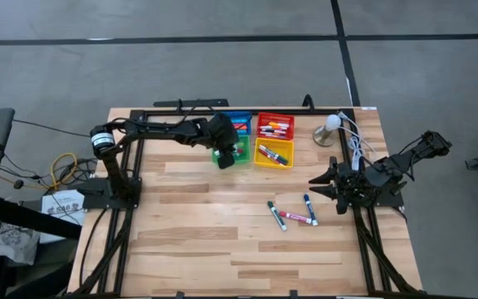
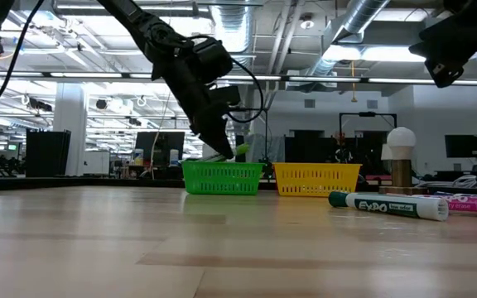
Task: Pick & Place Markers
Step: Put the light green marker into the green bin, then put the blue marker into the green bin
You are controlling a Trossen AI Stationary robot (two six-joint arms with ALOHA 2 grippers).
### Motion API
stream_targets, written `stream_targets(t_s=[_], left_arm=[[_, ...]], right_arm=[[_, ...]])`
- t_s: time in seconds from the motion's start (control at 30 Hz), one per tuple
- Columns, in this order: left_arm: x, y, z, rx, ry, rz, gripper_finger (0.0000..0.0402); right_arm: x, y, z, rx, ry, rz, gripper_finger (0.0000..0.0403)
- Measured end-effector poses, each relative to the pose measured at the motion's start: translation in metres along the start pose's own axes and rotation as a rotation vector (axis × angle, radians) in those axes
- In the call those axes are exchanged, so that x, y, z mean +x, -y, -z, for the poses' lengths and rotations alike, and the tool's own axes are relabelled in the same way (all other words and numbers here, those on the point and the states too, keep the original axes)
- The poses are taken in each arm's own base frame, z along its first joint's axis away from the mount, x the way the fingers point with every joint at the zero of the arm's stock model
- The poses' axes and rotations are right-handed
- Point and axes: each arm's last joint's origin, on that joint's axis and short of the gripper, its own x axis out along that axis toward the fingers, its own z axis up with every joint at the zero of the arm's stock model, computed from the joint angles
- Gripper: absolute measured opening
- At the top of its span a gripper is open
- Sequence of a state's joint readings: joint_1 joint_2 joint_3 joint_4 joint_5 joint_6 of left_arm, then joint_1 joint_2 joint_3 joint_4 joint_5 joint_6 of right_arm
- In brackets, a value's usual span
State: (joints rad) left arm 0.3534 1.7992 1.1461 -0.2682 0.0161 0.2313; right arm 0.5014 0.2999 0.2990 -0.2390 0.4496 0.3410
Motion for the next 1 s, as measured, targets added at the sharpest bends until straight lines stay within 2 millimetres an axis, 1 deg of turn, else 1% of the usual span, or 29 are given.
stream_targets(t_s=[0.3, 0.43, 0.63, 0.8, 0.87, 0.9, 0.93, 1.0], left_arm=[[0.004, 0.002, 0.007, 0.005, 0.014, 0.009, 0.0067], [0.007, 0.004, 0.011, 0.024, 0.024, 0.035, 0.0076], [0.008, 0.005, 0.011, 0.031, 0.036, 0.036, 0.0109], [0.007, 0.005, 0.010, 0.031, 0.051, 0.032, 0.0150], [0.002, 0.005, 0.008, 0.030, 0.063, 0.023, 0.0167], [-0.004, 0.004, 0.005, 0.021, 0.080, 0.017, 0.0175], [-0.011, 0.004, 0.002, -0.001, 0.101, 0.013, 0.0182], [-0.034, 0.003, -0.007, -0.075, 0.171, 0.004, 0.0193]], right_arm=[[0.000, 0.000, 0.000, 0.028, 0.000, -0.001, 0.0102], [0.000, 0.000, 0.000, 0.028, 0.000, -0.002, 0.0102], [0.000, 0.000, 0.000, 0.027, 0.000, -0.002, 0.0102], [0.000, 0.000, 0.000, 0.027, 0.000, -0.002, 0.0102], [0.000, 0.000, 0.000, 0.027, 0.000, -0.002, 0.0102], [0.000, 0.000, 0.000, 0.034, -0.001, -0.002, 0.0102], [0.000, 0.000, 0.000, 0.052, 0.000, -0.002, 0.0102], [0.000, 0.000, 0.000, 0.098, -0.001, -0.002, 0.0102]])
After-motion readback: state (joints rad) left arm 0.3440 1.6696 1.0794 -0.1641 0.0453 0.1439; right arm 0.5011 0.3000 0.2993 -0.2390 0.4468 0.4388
